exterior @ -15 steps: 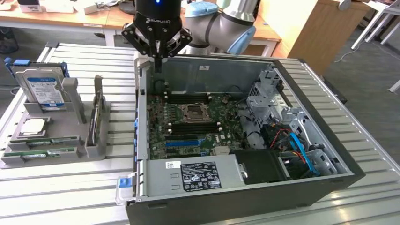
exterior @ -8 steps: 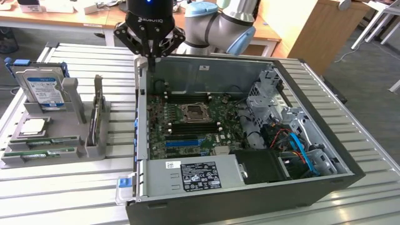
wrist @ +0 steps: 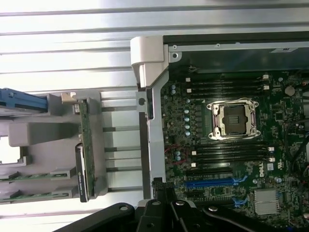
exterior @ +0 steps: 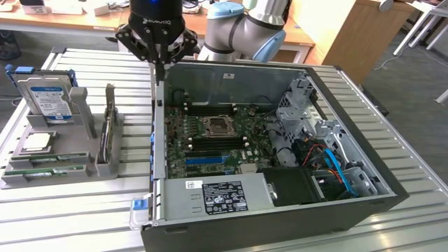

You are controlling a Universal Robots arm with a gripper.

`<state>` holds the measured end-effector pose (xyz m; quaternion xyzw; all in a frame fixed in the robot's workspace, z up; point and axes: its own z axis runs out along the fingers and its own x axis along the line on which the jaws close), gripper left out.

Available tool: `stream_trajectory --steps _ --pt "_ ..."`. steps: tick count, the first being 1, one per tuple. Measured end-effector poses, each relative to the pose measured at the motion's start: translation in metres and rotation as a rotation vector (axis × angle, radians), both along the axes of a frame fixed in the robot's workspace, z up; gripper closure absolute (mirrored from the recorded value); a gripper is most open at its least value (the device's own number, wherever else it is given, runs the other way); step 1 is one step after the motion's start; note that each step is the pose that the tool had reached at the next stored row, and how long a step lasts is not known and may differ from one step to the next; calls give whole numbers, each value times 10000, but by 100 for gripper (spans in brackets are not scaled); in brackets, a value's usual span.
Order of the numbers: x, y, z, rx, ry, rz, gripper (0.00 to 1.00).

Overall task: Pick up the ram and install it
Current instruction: 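Reach for the ram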

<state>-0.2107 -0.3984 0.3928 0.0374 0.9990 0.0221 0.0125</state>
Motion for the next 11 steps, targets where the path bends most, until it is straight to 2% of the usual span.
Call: stream_trajectory --steps 11 --pt "-281 3 -3 0 0 -1 89"
